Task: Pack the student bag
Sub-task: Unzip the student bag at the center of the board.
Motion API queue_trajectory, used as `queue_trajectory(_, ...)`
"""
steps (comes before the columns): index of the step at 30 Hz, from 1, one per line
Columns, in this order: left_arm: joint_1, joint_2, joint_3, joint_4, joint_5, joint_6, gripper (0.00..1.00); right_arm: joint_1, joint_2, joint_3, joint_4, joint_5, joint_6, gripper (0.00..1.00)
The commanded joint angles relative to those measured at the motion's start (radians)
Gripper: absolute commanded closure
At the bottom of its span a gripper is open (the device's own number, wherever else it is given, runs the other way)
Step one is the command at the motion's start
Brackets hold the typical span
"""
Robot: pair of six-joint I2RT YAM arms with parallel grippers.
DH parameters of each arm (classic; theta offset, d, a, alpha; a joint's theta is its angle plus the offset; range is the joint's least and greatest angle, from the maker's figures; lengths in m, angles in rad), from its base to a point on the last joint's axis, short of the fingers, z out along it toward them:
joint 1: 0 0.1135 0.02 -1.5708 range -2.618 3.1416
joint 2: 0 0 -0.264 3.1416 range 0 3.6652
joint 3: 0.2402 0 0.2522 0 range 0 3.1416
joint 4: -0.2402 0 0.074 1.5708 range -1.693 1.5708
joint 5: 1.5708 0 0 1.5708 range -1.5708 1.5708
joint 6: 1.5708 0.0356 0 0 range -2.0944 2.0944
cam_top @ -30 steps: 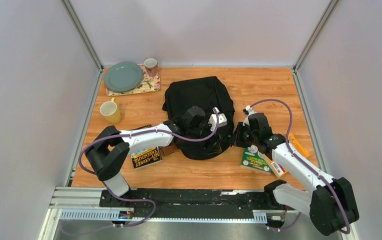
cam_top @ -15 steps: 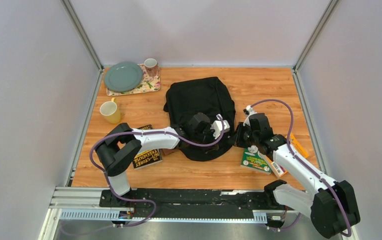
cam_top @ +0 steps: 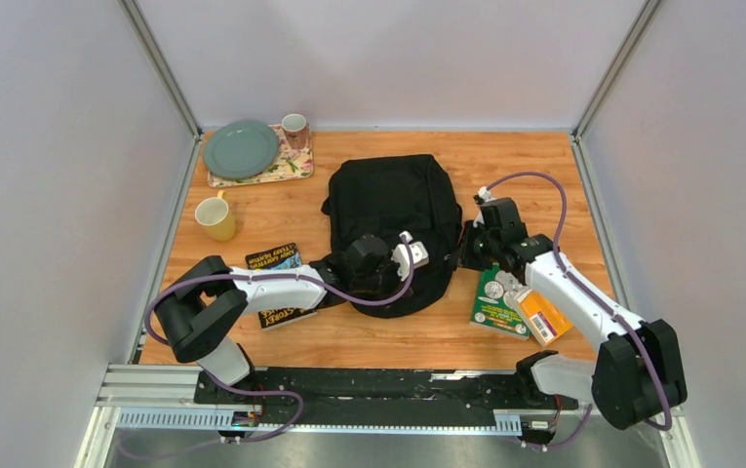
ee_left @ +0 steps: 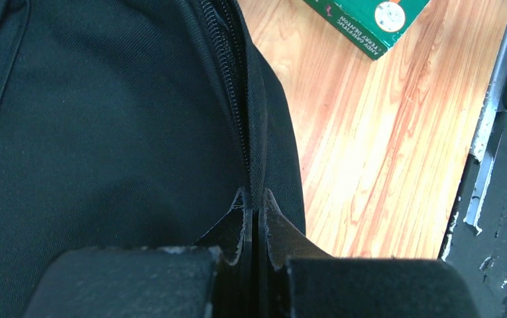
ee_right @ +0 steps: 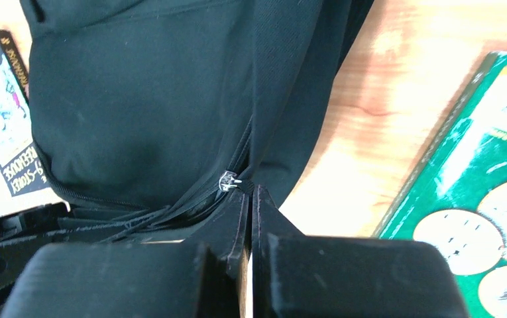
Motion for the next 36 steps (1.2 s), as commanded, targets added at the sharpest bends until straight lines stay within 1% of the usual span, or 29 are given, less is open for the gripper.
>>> queue_trajectory(1,0.002,-0.030,-0.069,-0.091,-0.022,-0.028,1.00,-0.056,0.042,0.111,0.019,0.140,-0.052,1.00)
queue_trajectory(3,0.002,-0.039,-0.083,-0.084,-0.022,-0.031,1.00,-0.062,0.061,0.141,0.003,0.175,-0.063,1.00)
queue_trajectory(8,0.002,-0.061,-0.106,-0.067,-0.020,-0.042,1.00,-0.103,0.134,0.204,0.004,0.178,-0.075,1.00)
queue_trajectory(13,0.002,-0.070,-0.104,-0.059,-0.003,-0.056,1.00,-0.140,0.205,0.246,0.047,0.161,-0.062,1.00)
queue_trajectory(20,0.002,-0.053,-0.081,-0.039,0.047,-0.086,1.00,-0.169,0.245,0.283,0.101,0.170,-0.025,1.00)
queue_trajectory(21,0.002,-0.049,-0.069,-0.039,0.049,-0.097,0.98,-0.174,0.248,0.284,0.104,0.173,-0.020,1.00)
queue_trajectory(22,0.002,-0.047,-0.064,-0.041,0.050,-0.105,0.86,-0.183,0.253,0.287,0.107,0.172,-0.017,1.00)
queue_trajectory(23,0.002,-0.047,-0.060,-0.039,0.043,-0.113,0.80,-0.189,0.253,0.290,0.111,0.167,-0.013,1.00)
queue_trajectory(30,0.004,-0.064,-0.017,-0.074,0.024,-0.145,0.48,-0.203,0.259,0.292,0.102,0.100,-0.023,0.99)
queue_trajectory(32,0.004,-0.087,-0.018,-0.085,0.014,-0.149,0.46,-0.201,0.257,0.281,0.086,0.081,-0.031,0.92)
queue_trajectory(33,0.005,-0.097,-0.015,-0.088,0.009,-0.151,0.43,-0.203,0.254,0.275,0.079,0.083,-0.028,0.78)
queue_trajectory(36,0.005,-0.151,-0.004,-0.119,-0.011,-0.149,0.39,-0.203,0.230,0.251,0.069,0.081,-0.020,0.52)
